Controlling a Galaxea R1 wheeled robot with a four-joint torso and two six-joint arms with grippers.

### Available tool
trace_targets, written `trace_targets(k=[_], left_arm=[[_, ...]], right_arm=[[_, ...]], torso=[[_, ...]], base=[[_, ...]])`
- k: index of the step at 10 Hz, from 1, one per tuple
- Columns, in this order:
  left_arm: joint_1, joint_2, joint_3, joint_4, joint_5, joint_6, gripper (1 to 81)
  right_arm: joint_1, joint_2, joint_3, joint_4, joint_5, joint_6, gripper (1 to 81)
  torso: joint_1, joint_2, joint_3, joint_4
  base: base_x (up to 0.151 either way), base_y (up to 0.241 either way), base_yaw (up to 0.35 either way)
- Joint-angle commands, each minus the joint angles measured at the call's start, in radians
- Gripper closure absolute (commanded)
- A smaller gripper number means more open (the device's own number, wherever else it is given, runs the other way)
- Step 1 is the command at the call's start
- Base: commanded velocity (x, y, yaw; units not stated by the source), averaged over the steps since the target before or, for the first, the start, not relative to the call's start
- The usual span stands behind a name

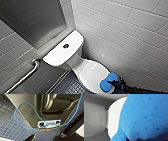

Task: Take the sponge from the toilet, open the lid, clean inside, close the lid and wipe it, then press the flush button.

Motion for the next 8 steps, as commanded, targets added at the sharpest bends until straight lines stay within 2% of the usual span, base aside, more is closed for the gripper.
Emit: trace_targets(k=[1,5,7,8], left_arm=[[0.029,-0.005,0.002,-0.009,0.084,0.002,1.0],[-0.034,-0.054,0.062,-0.024,0.085,-0.001,1.0],[-0.076,-0.148,0.207,-0.027,0.084,-0.01,1.0],[-0.103,-0.222,0.317,-0.032,0.085,-0.035,1.0]], right_arm=[[0.017,-0.084,0.078,-0.025,-0.026,0.002,81.1],[-0.216,-0.2,0.084,-0.051,-0.016,-0.001,81.1],[-0.348,-0.248,0.078,-0.076,0.003,-0.001,81.1],[-0.416,-0.268,0.076,-0.091,0.036,-0.001,81.1]], torso=[[0.001,-0.001,0.0,0.0],[-0.008,0.011,0.0,0.0],[-0.008,0.011,0.0,0.0],[-0.009,0.011,0.0,0.0]], base=[[0.0,0.0,0.0],[0.0,0.0,0.0],[0.0,0.0,0.0],[0.0,0.0,0.0]])
